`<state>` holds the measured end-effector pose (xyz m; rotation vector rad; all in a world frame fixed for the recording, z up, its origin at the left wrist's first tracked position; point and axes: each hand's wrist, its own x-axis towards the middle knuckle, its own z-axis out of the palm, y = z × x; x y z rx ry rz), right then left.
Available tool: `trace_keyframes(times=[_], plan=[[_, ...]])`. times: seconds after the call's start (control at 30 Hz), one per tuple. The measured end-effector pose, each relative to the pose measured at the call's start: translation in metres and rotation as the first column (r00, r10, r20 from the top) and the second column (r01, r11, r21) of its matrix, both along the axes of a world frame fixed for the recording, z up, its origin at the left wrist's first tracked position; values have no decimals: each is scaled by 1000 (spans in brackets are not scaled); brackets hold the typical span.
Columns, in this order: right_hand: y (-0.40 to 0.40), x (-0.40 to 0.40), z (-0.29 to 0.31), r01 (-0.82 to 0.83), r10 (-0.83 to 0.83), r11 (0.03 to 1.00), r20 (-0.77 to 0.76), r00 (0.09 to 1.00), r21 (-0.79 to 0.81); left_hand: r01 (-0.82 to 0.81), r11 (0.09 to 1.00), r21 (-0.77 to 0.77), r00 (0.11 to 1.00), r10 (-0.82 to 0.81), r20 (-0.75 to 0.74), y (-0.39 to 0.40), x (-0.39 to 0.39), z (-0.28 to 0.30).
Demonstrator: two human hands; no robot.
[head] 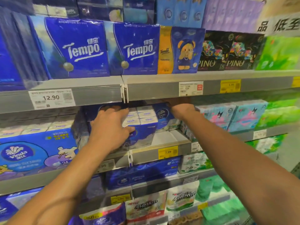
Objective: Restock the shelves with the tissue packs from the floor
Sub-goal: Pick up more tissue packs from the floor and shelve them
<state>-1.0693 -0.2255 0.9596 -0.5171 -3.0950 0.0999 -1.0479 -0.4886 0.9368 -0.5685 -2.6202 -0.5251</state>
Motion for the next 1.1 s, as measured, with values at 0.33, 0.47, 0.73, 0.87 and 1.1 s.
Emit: trace_keyframes(times=[0.33,0.47,0.73,0.87,1.1], plan=[[4,24,-4,-180,78,925,-295,952,-336,-52,987,150,995,64,-78,43,-2,-7],[0,49,-12,-334,273,940,-431,860,-72,-64,981,184,994,80,-79,68,-7,-8],[34,63,-16,-136,209,955,-276,938,262,-87,968,235,995,74,61,120,-8,-9],[49,62,-24,-114,182,962,-267,946,250,-63,968,244,996,44,82,135,-11,-17],[49,56,-26,-103,155,978,-303,940,182,-47,970,240,993,20,114,135,-15,-22]])
